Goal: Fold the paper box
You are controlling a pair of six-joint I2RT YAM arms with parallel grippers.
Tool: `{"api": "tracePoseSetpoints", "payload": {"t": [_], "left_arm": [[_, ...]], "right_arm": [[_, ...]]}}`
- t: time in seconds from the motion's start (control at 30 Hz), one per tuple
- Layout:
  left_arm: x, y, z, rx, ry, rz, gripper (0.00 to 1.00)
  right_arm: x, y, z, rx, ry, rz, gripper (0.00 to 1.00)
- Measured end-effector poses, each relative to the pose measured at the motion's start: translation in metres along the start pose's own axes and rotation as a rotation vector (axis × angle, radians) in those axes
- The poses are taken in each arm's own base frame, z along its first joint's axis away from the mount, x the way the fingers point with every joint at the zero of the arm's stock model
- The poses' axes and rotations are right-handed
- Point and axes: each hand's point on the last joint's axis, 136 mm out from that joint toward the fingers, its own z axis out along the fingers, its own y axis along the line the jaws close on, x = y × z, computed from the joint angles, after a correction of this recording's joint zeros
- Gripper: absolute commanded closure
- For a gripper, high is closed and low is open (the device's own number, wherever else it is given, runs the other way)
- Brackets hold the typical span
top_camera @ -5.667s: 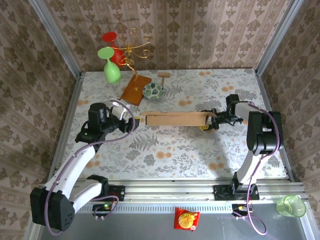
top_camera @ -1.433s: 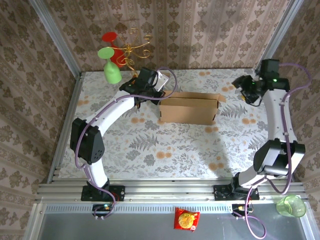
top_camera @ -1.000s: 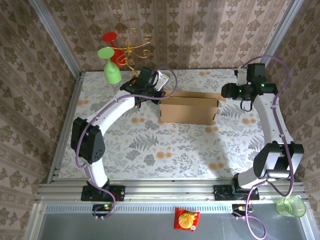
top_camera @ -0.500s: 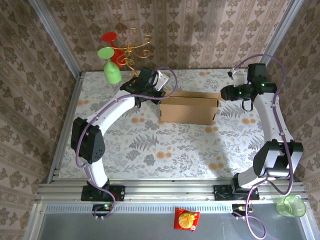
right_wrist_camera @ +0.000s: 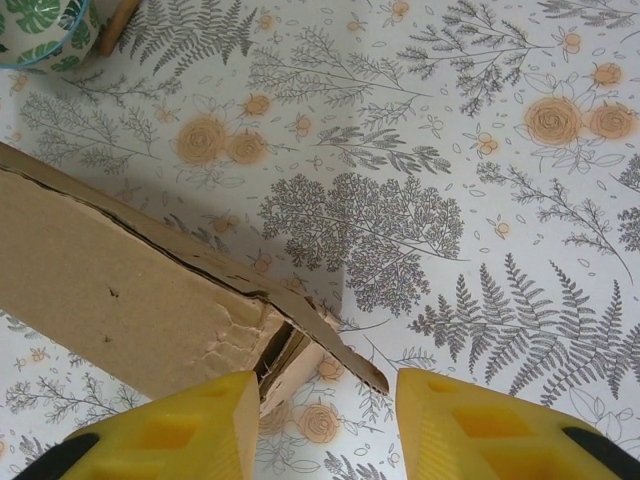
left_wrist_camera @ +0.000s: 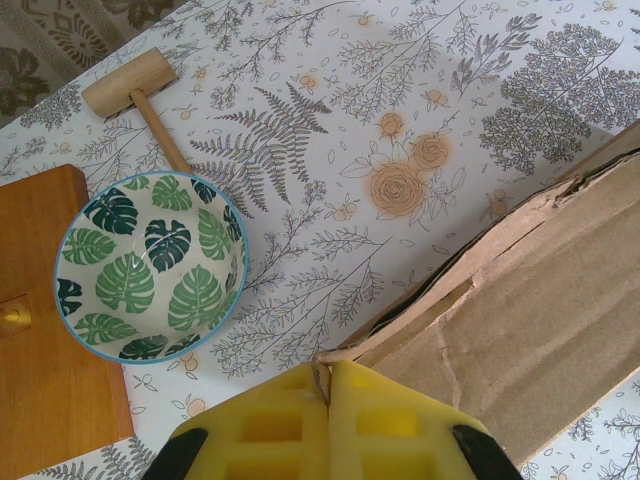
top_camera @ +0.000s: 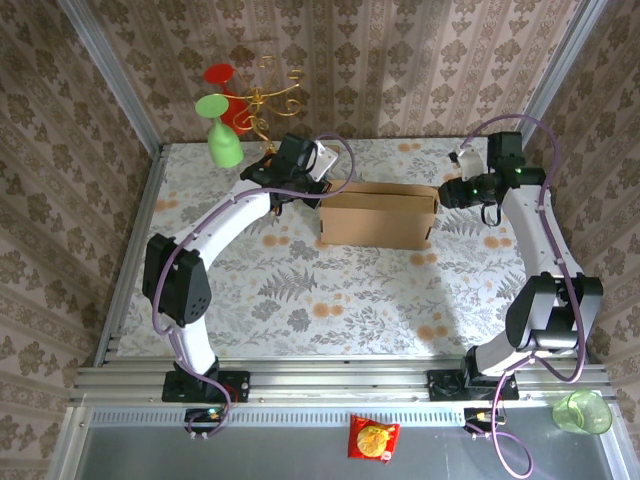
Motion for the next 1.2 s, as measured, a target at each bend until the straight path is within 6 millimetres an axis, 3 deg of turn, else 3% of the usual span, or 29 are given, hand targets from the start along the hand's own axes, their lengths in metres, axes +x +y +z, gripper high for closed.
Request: {"api": "tracePoseSetpoints", "payload": {"t": [0.43,0.7,0.9,1.0,1.2], "left_arm": [[-0.002,0.001,0.002,-0.002,-0.002,-0.001,1.00],[0.006,0.000,0.005,0.006,0.028,-0.003,1.00],[0.042,-0.007,0.022,0.032,0.158,-0.011,1.00],[0.051,-0.012,0.023,0.043,0.186,-0.010,1.00],[0.056,-0.020,0.025,0.055,0.200,-0.025,1.00]], "right_arm": [[0.010,0.005,0.015,-0.012,0.060,0.006,0.75],[0.009,0.003,0.016,0.002,0.066,0.014,0.76],[-0.002,0.000,0.010,0.020,0.032,0.096,0.62],[-0.006,0.000,0.005,0.041,-0.009,0.211,0.53],[0.025,0.007,-0.031,0.109,-0.089,0.520,0.45]]}}
